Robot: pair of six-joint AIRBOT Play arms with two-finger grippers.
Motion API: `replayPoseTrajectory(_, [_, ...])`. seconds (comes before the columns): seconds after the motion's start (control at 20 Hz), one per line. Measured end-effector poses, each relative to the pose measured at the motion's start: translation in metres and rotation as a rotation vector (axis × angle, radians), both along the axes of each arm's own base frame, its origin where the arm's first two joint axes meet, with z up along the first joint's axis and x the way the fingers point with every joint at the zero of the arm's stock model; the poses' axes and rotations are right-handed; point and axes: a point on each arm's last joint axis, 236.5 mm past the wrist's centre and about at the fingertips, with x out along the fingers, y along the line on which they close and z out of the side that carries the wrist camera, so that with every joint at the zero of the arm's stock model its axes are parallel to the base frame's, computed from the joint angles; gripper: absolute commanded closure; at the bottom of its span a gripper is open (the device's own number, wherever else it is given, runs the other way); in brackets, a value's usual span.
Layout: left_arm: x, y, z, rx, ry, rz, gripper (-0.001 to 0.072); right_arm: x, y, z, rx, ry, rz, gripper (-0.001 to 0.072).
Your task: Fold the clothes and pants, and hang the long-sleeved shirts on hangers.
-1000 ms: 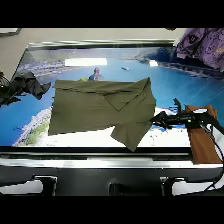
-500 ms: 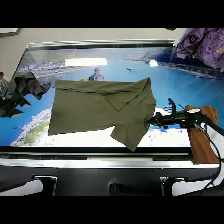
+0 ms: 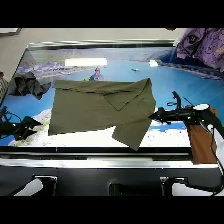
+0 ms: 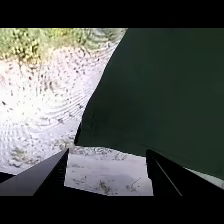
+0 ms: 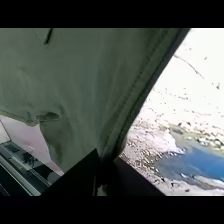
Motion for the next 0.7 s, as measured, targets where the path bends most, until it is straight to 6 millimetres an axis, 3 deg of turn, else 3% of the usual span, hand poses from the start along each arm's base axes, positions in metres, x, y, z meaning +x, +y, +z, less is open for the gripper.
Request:
replayPoseTrajectory(0.25, [-0.006,-0.007,-0.024,-0.050,0.032,0.009,0.0160,0.003,-0.001,0.019,0.002,-0.004,-0.049,0.0682])
replayPoseTrajectory(0.7, [-0.007,-0.019,-0.045,-0.139,0.079,0.016,0.0160,0.003,-0.001,0.023,0.009,0.010,-0.075,0.0682])
